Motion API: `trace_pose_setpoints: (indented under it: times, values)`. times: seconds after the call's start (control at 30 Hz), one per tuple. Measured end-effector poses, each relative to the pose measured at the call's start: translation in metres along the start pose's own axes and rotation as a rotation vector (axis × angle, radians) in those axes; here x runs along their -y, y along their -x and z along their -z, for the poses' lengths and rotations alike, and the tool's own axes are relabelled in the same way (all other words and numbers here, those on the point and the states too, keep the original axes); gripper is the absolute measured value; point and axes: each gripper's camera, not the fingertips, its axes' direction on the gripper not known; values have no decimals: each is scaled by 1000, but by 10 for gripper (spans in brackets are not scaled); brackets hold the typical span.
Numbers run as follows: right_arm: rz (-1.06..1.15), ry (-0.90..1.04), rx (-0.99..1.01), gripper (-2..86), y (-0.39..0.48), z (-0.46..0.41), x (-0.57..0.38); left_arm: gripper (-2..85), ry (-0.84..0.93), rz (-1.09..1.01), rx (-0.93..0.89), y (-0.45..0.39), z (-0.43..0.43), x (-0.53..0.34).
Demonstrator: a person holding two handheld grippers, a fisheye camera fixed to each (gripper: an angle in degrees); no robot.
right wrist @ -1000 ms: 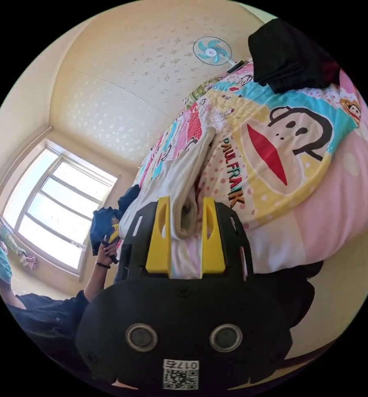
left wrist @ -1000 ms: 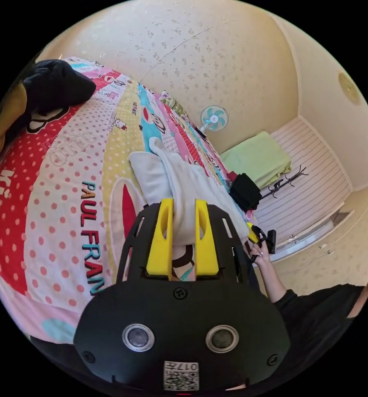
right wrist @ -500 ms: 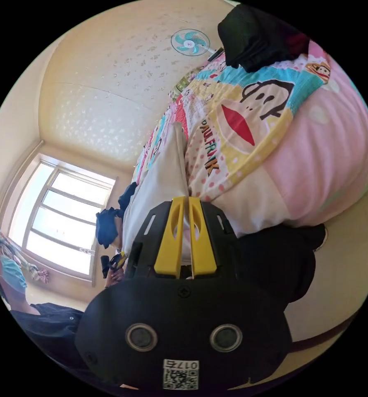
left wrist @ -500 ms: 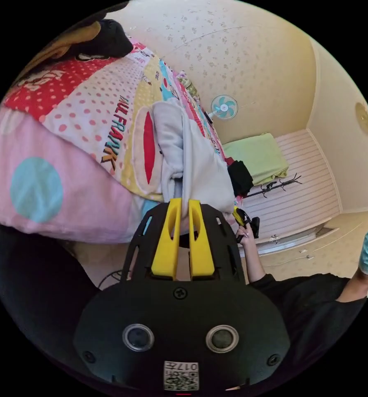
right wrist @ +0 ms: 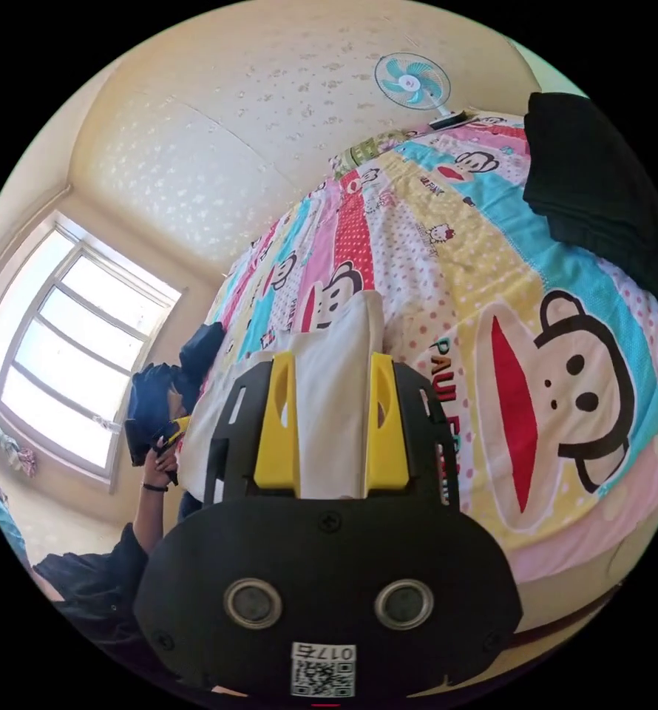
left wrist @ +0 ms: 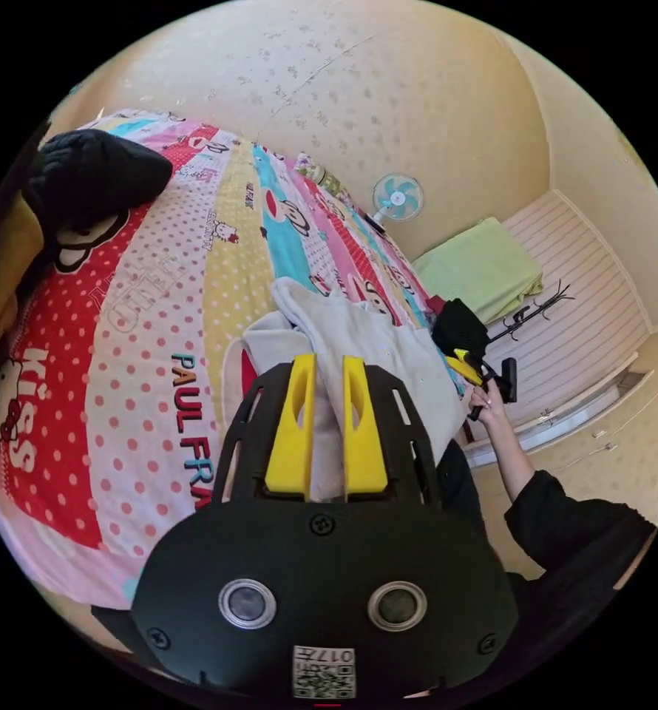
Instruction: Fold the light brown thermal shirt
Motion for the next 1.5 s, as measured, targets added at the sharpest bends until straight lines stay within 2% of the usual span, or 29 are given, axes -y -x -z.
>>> trace_pose_setpoints:
  times: [0.1,0.27,0.37,0.47,0.53,0.6,0.63,0.7,0.8,0.87,0.9,0.93,0.97,1.0,1.03,1.1,1.2,1.27,1.33,1.4,1.47,1.5]
  values:
    - [-30,37,-47,94,0,-16,3,40,-32,26,5,-10,-3,-5]
    - [114,-204,76,43,40,29,-24,15,-224,-53,-76,-42,49,-27]
    - [206,-320,42,37,72,40,-33,12,-331,-120,8,-69,84,-42]
    - [153,-288,5,38,76,17,-20,16,-400,-85,100,-69,93,-51]
    - [107,-194,-30,41,62,-17,-10,23,-364,-11,88,-50,75,-47]
    - [37,-110,-46,49,49,-32,-13,33,-234,166,18,-13,45,-46]
    - [34,-133,-2,53,48,-29,-26,35,-222,194,-23,-6,43,-49]
    - [117,-206,69,55,57,-14,-55,35,-322,192,-120,-1,58,-77]
    - [248,-243,62,48,85,2,-110,19,-451,55,-103,-29,80,-112]
    - [318,-189,-20,38,99,-7,-138,12,-413,-38,-70,-50,74,-117]
    - [344,-92,-159,29,102,-26,-154,25,-350,-71,-15,-60,61,-119]
    - [344,5,-347,21,94,-52,-169,32,-310,-48,44,-61,51,-120]
    - [382,25,-370,16,89,-63,-178,60,-202,69,190,-55,26,-124]
    - [384,-75,-336,13,78,-68,-197,78,-114,146,230,-47,5,-133]
    - [339,-130,-279,10,69,-64,-207,82,-152,166,206,-44,4,-140]
    - [263,-93,-237,9,65,-59,-205,91,-312,284,127,-30,24,-172]
    - [130,-102,-238,9,79,-42,-204,94,-407,398,41,-17,38,-203]
    - [184,-225,-230,11,105,-28,-214,100,-399,432,-83,-7,37,-215]
    - [308,-408,-110,16,140,-18,-234,109,-362,494,-125,1,31,-224]
    - [344,-499,13,25,156,-25,-248,114,-359,525,-149,7,26,-232]
    - [412,-517,123,36,164,-50,-262,113,-388,537,-219,12,24,-234]
    - [503,-444,133,44,168,-80,-269,111,-398,539,-266,15,22,-233]
